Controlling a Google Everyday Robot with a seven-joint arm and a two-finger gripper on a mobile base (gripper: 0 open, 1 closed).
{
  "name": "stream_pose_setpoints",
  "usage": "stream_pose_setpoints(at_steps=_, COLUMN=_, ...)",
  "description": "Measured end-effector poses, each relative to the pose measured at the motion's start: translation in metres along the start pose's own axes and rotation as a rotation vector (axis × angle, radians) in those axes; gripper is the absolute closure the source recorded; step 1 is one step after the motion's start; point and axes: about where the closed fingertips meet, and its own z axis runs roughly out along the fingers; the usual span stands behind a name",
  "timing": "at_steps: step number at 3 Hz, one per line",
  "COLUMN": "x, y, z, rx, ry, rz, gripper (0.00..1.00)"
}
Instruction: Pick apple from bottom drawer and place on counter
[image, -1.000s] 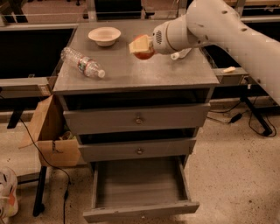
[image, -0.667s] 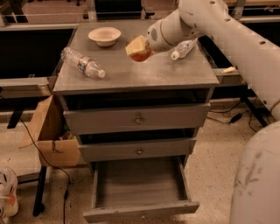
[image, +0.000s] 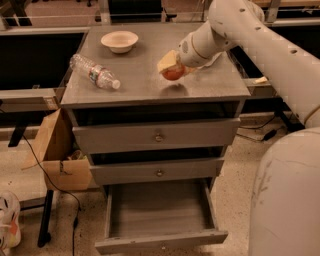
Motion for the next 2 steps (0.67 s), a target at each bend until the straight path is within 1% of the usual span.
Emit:
stream_pose_setpoints(at_steps=1, x=0.0057, y=-0.018, z=0.002, rx=0.053, ry=0.014, rz=0.066, gripper=0.59)
stream_pose_setpoints(at_steps=2, x=0.0074, y=-0.0272, z=0.0009, rx=0.09, ry=0.034, rz=0.097, gripper=0.35)
